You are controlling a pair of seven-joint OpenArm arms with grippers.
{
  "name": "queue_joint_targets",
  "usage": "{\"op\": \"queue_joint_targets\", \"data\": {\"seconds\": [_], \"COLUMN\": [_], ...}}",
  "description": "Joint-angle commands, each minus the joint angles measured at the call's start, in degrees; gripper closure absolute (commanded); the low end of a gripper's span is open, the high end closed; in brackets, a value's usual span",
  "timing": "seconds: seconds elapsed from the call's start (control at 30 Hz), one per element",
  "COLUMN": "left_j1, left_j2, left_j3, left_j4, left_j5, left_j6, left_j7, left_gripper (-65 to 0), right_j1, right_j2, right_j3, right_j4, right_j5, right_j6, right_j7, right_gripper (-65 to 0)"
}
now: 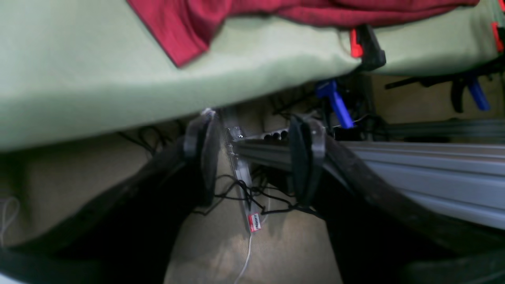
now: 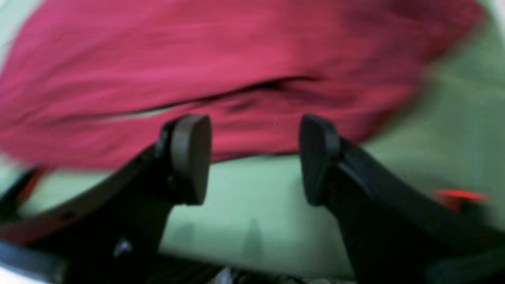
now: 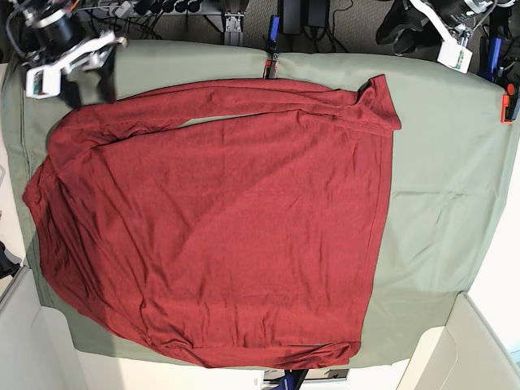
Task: Fold the T-shirt properly
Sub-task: 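Grasp the shirt edge with the left gripper and the opposite corner with the right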
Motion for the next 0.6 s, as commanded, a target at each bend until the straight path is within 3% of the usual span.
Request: {"op": "queue_joint_targets", "data": {"seconds": [0.0, 0.13, 0.3, 0.57], "left_j1": [0.3, -1.5, -4.6, -9.0], "left_j2": [-0.9, -1.0, -1.1, -1.1], "left_j3": [-0.4, -0.2, -0.2, -0.2], "left_j4": [0.9, 0.9, 0.9, 0.5], "left_j5": [-1.3, -1.6, -1.6, -1.1], "left_j6": [-0.7, -0.7, -0.7, -0.7], "left_j7": [-0.8, -0.9, -0.9, -1.4], "left_gripper": [-32.0, -39.5, -39.7, -39.8], "right_j1": [1.2, 4.3, 7.9, 15.6], "right_j2": [0.3, 0.3, 0.3, 0.3], "right_j3": [1.3, 3.5, 3.7, 8.5], "right_j4": [1.0, 0.6, -4.9, -16.5], "right_j5": [0.8, 1.0, -2.6, 0.3], "right_j6": [-0.3, -1.9, -6.8, -6.9], "right_j7": [0.6, -1.0, -1.1, -2.9], "right_gripper": [-35.9, -36.8, -43.9, -43.9]}}
